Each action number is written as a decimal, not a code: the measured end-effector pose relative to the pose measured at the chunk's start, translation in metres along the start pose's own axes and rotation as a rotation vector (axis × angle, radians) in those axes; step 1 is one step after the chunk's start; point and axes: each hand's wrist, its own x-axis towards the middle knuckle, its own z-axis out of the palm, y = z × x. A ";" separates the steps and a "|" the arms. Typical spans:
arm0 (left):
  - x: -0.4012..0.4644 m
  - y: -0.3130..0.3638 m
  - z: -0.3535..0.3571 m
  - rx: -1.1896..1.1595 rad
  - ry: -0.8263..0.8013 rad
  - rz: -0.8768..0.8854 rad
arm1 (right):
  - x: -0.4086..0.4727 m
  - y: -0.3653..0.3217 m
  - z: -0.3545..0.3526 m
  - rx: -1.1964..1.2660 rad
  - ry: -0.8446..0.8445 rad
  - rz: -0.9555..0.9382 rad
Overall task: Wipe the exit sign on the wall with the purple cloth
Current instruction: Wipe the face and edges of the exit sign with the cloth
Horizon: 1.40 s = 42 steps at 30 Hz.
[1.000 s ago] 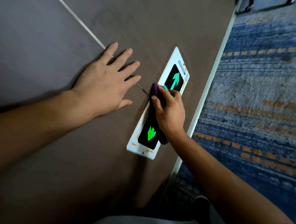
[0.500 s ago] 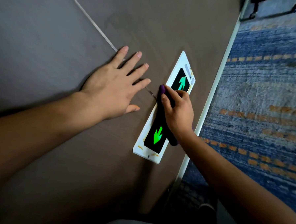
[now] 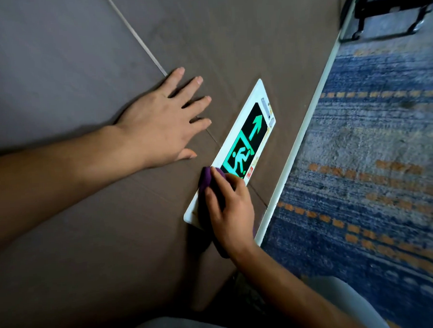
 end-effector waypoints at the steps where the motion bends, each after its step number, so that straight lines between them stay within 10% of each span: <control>1: 0.000 -0.001 0.000 -0.005 0.003 0.003 | 0.000 0.001 -0.002 0.012 -0.010 -0.003; 12: 0.002 -0.006 -0.004 -0.037 -0.011 0.054 | 0.083 0.010 -0.019 -0.078 0.061 0.041; 21: -0.001 -0.009 -0.007 0.007 -0.075 0.109 | -0.049 -0.010 0.010 -0.033 -0.044 -0.068; 34: -0.047 0.004 -0.002 0.045 -0.036 0.097 | 0.044 0.006 -0.015 -0.073 0.045 -0.040; 42: -0.045 0.004 0.001 0.068 -0.035 0.108 | -0.055 -0.012 0.015 0.011 0.009 -0.063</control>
